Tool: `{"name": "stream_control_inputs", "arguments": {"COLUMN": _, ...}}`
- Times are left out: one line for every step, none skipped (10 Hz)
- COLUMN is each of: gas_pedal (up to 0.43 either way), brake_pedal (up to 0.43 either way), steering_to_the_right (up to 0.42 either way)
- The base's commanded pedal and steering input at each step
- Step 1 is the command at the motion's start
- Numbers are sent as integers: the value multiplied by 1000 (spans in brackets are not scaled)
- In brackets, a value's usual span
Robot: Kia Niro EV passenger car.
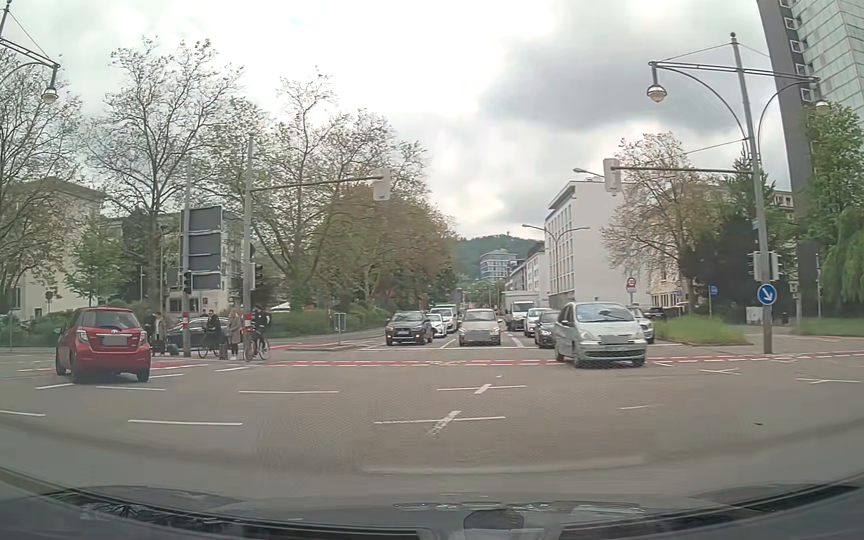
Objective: Follow the waypoints while adhering to traffic rules and regulations
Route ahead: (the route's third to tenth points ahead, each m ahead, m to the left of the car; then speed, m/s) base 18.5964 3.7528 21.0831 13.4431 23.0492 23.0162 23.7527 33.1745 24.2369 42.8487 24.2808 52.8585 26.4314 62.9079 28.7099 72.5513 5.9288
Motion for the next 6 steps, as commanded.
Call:
{"name": "stream_control_inputs", "arguments": {"gas_pedal": 138, "brake_pedal": 0, "steering_to_the_right": -268}}
{"name": "stream_control_inputs", "arguments": {"gas_pedal": 150, "brake_pedal": 0, "steering_to_the_right": -266}}
{"name": "stream_control_inputs", "arguments": {"gas_pedal": 150, "brake_pedal": 0, "steering_to_the_right": -261}}
{"name": "stream_control_inputs", "arguments": {"gas_pedal": 150, "brake_pedal": 0, "steering_to_the_right": -257}}
{"name": "stream_control_inputs", "arguments": {"gas_pedal": 150, "brake_pedal": 0, "steering_to_the_right": -255}}
{"name": "stream_control_inputs", "arguments": {"gas_pedal": 150, "brake_pedal": 0, "steering_to_the_right": -255}}
